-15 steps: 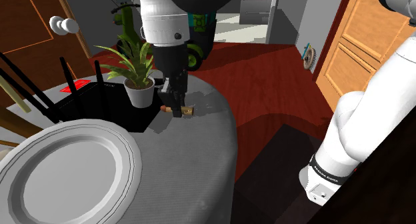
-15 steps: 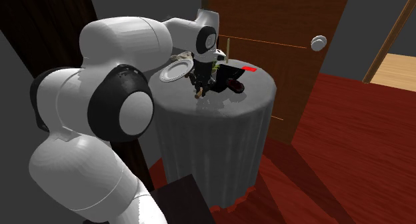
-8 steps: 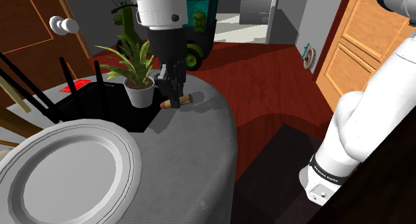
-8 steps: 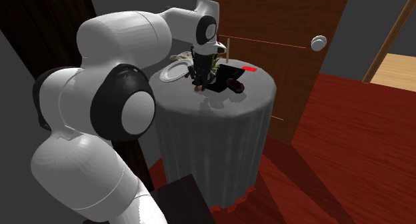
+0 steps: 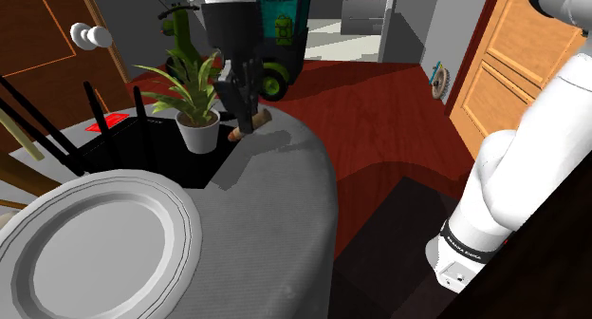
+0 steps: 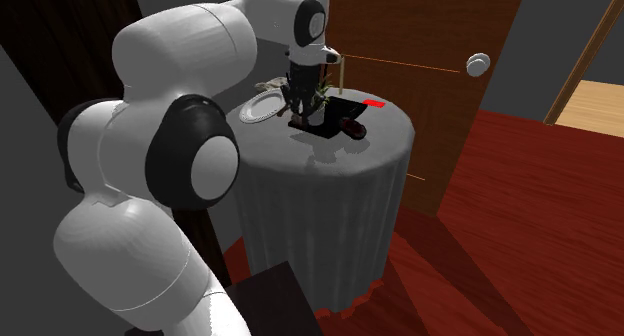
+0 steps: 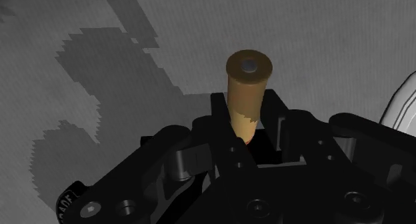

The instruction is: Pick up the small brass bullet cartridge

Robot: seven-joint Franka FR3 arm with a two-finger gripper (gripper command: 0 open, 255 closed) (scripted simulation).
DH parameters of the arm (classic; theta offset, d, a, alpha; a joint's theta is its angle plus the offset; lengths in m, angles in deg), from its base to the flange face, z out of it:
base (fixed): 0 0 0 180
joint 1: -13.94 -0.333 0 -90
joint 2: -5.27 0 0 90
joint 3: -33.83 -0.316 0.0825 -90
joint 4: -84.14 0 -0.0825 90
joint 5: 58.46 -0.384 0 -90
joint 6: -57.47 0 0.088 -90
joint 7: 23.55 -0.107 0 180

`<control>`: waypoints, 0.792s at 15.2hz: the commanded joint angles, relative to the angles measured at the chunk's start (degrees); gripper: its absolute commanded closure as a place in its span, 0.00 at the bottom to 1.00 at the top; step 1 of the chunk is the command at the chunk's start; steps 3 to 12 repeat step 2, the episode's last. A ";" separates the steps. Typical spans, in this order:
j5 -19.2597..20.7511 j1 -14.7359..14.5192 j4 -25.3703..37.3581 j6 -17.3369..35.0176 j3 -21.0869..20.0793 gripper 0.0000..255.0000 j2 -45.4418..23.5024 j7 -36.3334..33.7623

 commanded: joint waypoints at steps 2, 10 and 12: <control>0.19 0.01 1.53 -1.08 -0.04 1.00 -0.50 -0.22; 0.19 0.01 1.53 -1.08 -0.04 1.00 -0.50 -0.22; 0.19 0.01 1.53 -1.08 -0.04 1.00 -0.50 -0.22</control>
